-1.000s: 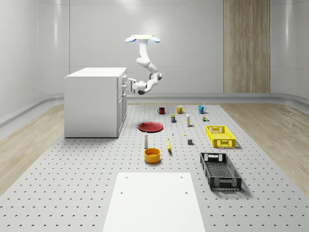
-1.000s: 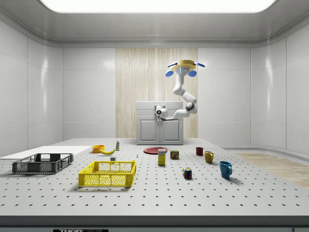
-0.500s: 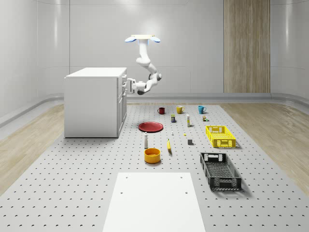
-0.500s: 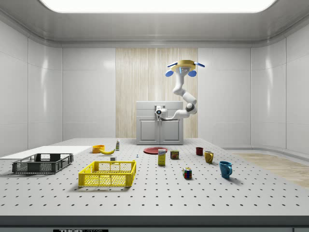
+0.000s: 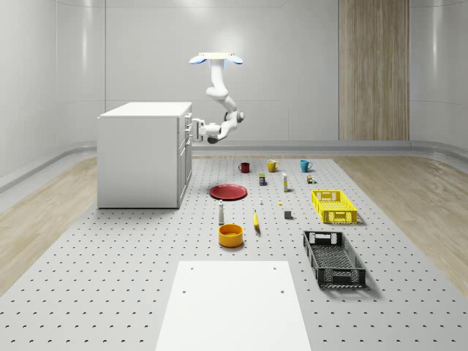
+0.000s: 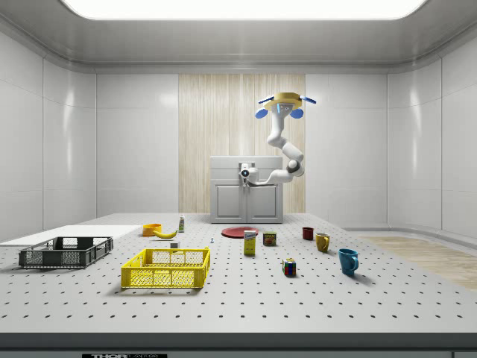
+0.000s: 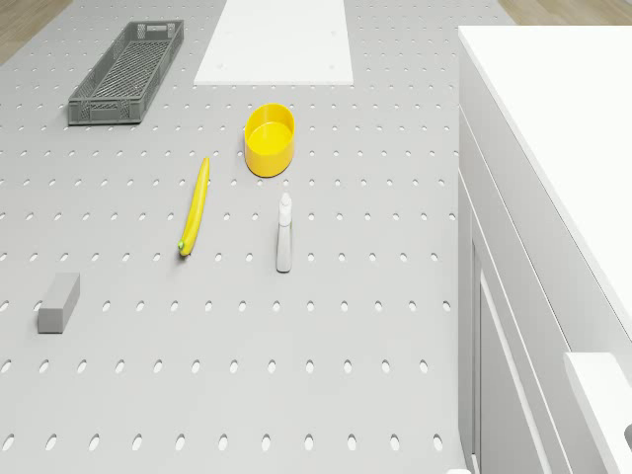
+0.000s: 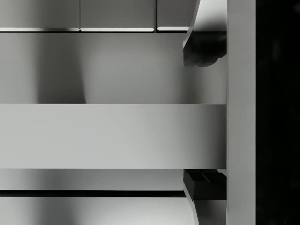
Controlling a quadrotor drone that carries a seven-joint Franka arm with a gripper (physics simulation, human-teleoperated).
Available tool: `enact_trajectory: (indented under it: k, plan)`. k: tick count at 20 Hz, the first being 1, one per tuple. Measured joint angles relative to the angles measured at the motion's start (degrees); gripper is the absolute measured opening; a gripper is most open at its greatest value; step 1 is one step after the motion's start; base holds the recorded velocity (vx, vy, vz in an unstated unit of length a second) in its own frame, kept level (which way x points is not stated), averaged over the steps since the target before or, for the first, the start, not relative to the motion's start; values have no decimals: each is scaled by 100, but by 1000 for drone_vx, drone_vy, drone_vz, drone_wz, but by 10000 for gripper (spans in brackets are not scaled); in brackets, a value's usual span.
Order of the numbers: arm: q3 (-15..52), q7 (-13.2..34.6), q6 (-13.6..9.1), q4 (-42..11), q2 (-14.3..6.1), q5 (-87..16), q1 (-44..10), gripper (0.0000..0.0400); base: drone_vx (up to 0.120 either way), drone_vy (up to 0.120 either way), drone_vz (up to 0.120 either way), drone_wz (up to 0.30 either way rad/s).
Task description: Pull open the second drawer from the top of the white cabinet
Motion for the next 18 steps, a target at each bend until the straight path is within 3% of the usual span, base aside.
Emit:
enact_trajectory:
  k: [5,17,18]
  plan:
    - [23,-42,-75,47,91,54,-71,300,0,0,0,0]
    - [362,82,-124,-217,-221,181,-388,300,0,0,0,0]
    - [375,84,-133,-223,-227,189,-406,270,0,0,0,0]
